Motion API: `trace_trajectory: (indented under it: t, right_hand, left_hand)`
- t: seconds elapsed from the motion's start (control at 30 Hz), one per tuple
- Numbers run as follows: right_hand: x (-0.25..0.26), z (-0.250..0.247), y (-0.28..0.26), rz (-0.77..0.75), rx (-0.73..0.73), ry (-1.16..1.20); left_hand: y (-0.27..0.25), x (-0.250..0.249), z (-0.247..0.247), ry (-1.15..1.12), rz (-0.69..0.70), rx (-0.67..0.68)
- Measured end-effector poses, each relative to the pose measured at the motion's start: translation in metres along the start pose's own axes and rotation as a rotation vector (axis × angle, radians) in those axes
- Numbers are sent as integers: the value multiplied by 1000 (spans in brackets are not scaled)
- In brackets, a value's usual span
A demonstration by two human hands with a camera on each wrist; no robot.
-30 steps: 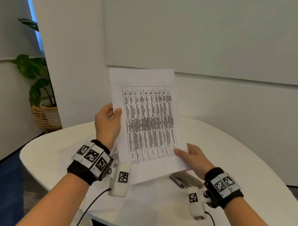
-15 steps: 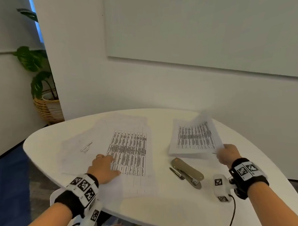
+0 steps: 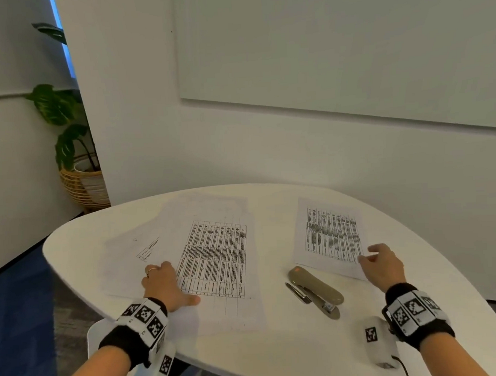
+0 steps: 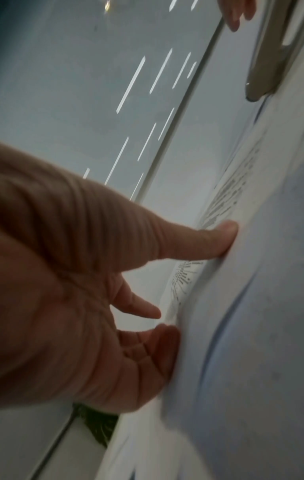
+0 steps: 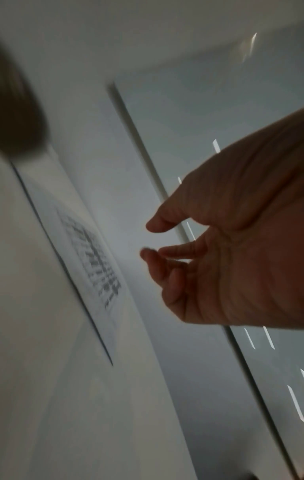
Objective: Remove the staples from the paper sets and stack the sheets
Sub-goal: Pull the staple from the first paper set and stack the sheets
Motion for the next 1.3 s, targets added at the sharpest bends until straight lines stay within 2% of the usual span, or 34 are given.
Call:
trace_trajectory:
  t: [0.1, 0.2, 0.3, 0.43, 0.57, 0.7, 0.87, 1.07, 1.3]
  right_hand:
    - [29, 11, -34, -131, 80, 141]
    - [57, 28, -66, -238, 235, 169]
    - [71, 53, -86, -246, 401, 188]
    - [78, 88, -101, -234, 564, -29]
    - [86, 114, -111, -200, 574, -74]
    - [105, 123, -121, -53, 651, -27]
    - [112, 129, -122, -180, 618, -227]
    - [102, 137, -118, -162, 625, -163]
    - [96, 129, -123, -280, 619, 40]
  left_hand:
    - [-1, -2, 2, -30, -29, 2]
    - [-3, -4, 1, 76, -101, 14]
    - [-3, -4, 1, 165, -151, 15]
    - [-2, -2, -4, 138, -180, 30]
    - [1, 4, -5, 84, -183, 76]
    - [4, 10, 0, 133, -180, 57]
    - [-1, 10, 0, 88, -179, 23]
    - [-4, 10, 1, 29, -122, 28]
    - [-15, 17, 8, -152, 23, 6]
Point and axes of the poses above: each hand's wrist, its own y-axis towards the middle knuckle, its own z-axis out of the palm, x = y × z, the point moved 1 cm from there along y, towards the middle knuckle, and after that the axes turned 1 degree about -z, right-handed, at the moved point
